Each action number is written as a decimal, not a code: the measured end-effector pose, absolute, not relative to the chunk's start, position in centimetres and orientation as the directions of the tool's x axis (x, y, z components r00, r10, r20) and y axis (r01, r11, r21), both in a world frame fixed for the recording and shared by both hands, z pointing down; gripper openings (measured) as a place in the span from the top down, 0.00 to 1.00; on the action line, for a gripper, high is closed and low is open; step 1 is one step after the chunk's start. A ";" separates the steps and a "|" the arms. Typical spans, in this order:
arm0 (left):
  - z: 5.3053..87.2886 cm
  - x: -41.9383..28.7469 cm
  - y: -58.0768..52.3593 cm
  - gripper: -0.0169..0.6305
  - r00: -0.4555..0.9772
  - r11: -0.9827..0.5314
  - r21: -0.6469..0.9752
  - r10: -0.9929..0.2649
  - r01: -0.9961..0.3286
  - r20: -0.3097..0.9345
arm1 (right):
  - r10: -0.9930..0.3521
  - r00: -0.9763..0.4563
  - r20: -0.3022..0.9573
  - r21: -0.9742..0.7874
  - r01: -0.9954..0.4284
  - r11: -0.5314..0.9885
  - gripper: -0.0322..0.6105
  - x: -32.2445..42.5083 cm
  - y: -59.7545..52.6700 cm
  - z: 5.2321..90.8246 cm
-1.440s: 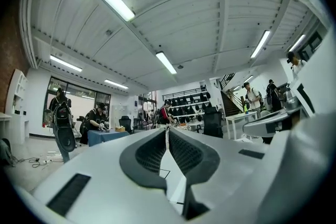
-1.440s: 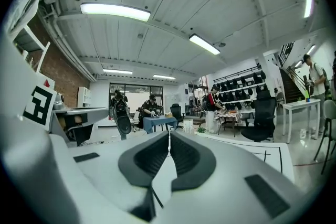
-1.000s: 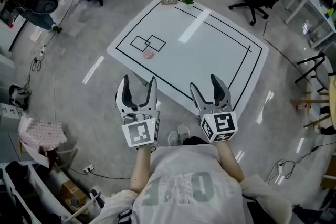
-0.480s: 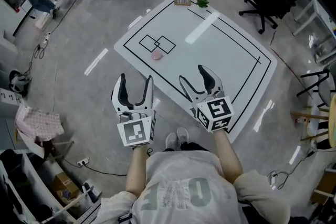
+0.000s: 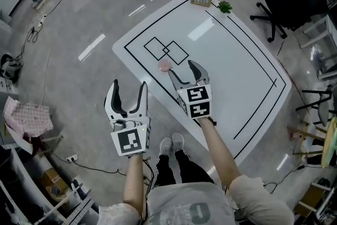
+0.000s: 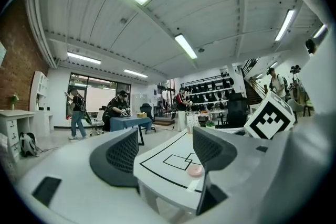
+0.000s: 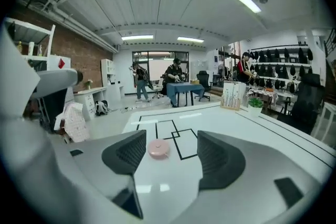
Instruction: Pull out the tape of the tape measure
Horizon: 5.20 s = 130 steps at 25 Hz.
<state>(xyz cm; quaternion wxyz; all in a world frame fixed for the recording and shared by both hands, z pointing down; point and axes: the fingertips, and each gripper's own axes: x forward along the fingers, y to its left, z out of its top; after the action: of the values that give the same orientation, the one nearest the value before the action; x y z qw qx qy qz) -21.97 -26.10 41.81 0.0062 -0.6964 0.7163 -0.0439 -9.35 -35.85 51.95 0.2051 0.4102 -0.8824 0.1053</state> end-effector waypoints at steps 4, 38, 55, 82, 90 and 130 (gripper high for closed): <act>44.8 -23.3 -27.4 0.51 -0.049 0.043 -0.067 -0.994 -0.997 0.094 | -0.654 -0.552 0.518 0.023 -0.755 0.655 0.49 -11.6 -37.7 55.5; 50.3 -24.7 -27.7 0.51 -0.074 0.074 -0.006 -0.975 -0.997 0.209 | -0.575 -0.585 0.572 -0.020 -0.711 0.703 0.49 -12.8 -37.9 57.2; 50.4 -25.8 -26.6 0.51 -0.119 0.115 -0.032 -0.967 -0.993 0.224 | -0.504 -0.497 0.706 0.015 -0.701 0.713 0.52 -14.9 -36.8 60.1; 30.9 -22.9 -23.0 0.51 -0.025 0.035 -0.071 -0.991 -0.997 -0.132 | -0.758 -0.640 0.126 0.051 -0.759 0.649 0.59 -9.7 -31.4 33.0; 26.2 -18.4 -15.9 0.51 0.048 -0.033 -0.078 -0.977 -0.996 -0.207 | -0.830 -0.556 -0.036 0.064 -0.830 0.554 0.59 -2.2 -21.3 28.2; 28.9 -3.3 -3.6 0.87 0.867 -0.832 -0.521 -0.391 -0.190 0.308 | -0.234 -0.896 0.376 0.598 0.042 0.800 0.59 -2.6 -2.7 30.4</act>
<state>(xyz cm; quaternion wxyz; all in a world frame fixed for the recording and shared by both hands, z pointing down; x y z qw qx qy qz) -3.25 -3.61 28.85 0.2448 -0.9347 0.1553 -0.2054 -2.64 -2.71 30.36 0.2216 0.0522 -0.9225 -0.3116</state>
